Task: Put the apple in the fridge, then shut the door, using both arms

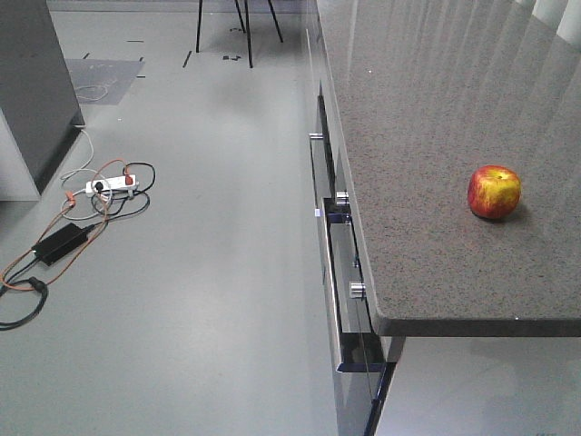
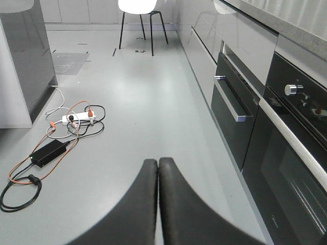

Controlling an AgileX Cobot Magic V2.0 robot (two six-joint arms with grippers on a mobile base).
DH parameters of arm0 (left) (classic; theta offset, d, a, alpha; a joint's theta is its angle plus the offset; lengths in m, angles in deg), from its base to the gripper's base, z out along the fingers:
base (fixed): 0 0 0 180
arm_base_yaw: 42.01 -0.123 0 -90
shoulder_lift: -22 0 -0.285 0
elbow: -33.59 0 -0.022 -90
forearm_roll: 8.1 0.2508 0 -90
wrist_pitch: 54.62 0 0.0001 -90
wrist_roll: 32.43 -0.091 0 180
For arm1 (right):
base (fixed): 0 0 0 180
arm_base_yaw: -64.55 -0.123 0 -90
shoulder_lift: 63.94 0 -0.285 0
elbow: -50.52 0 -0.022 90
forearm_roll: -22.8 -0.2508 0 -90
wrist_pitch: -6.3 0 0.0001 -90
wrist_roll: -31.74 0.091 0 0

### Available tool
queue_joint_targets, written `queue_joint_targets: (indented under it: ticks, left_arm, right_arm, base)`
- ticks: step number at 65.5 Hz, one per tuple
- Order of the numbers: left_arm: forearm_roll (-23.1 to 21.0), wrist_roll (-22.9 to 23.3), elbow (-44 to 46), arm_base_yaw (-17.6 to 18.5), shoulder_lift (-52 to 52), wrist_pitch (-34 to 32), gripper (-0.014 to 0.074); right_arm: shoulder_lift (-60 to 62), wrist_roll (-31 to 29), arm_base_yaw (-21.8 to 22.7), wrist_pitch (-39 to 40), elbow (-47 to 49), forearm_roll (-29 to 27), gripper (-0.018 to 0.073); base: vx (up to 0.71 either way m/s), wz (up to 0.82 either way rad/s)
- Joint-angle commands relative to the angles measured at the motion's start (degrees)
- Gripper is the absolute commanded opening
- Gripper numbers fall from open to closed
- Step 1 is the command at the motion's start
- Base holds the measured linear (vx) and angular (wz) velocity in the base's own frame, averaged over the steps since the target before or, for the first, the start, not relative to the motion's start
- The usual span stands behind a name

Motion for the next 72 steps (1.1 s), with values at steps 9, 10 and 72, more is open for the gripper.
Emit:
queue_joint_targets:
  ticks: [9, 10, 72]
  left_arm:
    - [-0.39, 0.09, -1.11, 0.11, 0.81, -3.71, -0.0006]
    - [-0.39, 0.09, -1.11, 0.11, 0.81, -3.71, -0.0006]
    - [-0.37, 0.14, -1.11, 0.11, 0.8, -3.71, -0.0006]
  right_arm:
    - [-1.09, -0.02, 0.2, 4.41, -0.49, 0.09, -0.0008]
    - [-1.09, -0.02, 0.2, 4.41, -0.49, 0.09, -0.0008]
    - [-7.75, -3.19, 0.2, 5.72, 11.31, -2.39, -0.0008]
  base:
    - [0.0, 0.0]
    - [0.0, 0.0]
    - [0.0, 0.0]
